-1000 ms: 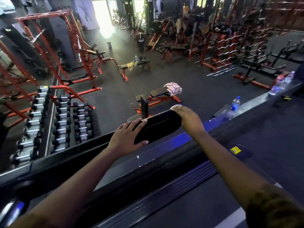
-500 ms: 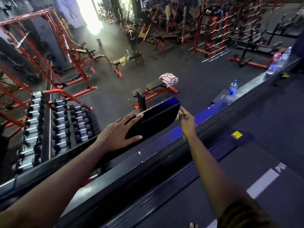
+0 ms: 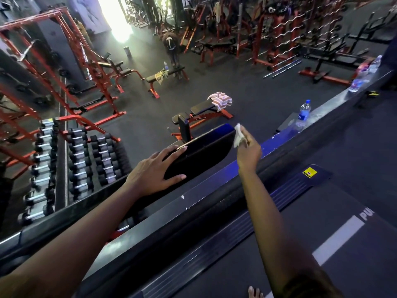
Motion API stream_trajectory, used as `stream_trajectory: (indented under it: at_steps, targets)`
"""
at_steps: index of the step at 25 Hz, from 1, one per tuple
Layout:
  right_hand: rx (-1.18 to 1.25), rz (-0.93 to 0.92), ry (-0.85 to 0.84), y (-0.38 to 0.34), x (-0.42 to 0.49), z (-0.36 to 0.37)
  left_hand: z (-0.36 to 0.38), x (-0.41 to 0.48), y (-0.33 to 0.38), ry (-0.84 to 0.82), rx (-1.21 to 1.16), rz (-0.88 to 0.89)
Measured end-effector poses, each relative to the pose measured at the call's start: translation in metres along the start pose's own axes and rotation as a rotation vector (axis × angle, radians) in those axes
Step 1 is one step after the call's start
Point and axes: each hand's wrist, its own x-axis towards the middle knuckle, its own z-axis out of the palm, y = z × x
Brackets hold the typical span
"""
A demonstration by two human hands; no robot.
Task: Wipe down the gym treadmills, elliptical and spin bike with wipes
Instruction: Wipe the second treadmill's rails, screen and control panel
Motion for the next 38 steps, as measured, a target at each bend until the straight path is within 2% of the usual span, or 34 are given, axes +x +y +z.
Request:
stream_trajectory:
  at_steps: [2,5,9,12,16,19,21,25,28,29,32,33,35,38]
  targets:
    - [-0.055,-0.137,0.051,-0.003,-0.015,0.013,0.000,0.000,0.001,-0.008,0.001,-0.004]
    - [-0.025,-0.161,0.171,0.022,-0.040,0.027,0.000,-0.001,0.001,-0.001,0.000,-0.003]
    - [0.004,0.024,0.177,0.053,-0.071,0.050,-0.001,0.000,0.002,-0.009,0.013,-0.012]
    - [-0.081,0.142,0.141,0.059,-0.086,0.050,-0.001,0.000,0.002,-0.002,0.015,-0.013]
    - [0.016,-0.061,0.280,0.021,-0.056,0.025,0.000,-0.001,0.001,-0.015,0.007,-0.014]
    - [0.000,-0.174,0.282,-0.005,-0.056,0.038,0.001,0.001,0.001,-0.011,0.011,-0.019]
    - [-0.052,-0.155,0.216,-0.007,-0.079,0.045,0.000,0.000,0.002,-0.016,0.006,-0.032]
    - [-0.164,-0.103,-0.208,0.009,-0.129,0.043,-0.001,0.001,0.001,-0.007,-0.026,-0.027]
    - [-0.166,-0.208,-0.288,0.022,-0.153,0.037,-0.001,-0.001,0.002,-0.007,-0.027,-0.031]
    - [-0.133,-0.197,-0.202,0.021,-0.147,0.033,-0.001,-0.001,0.002,-0.006,-0.025,-0.031]
    - [-0.040,-0.144,0.282,0.011,-0.090,0.024,-0.001,0.000,0.002,-0.003,-0.028,-0.031]
    - [-0.031,-0.146,0.330,0.005,-0.071,0.023,-0.001,0.000,0.002,-0.003,-0.031,-0.031]
    - [-0.025,-0.170,0.304,-0.003,-0.054,0.032,0.000,0.000,0.001,-0.006,-0.033,-0.030]
    - [-0.058,-0.237,0.288,-0.005,-0.077,0.051,0.002,0.001,0.000,-0.004,-0.033,-0.032]
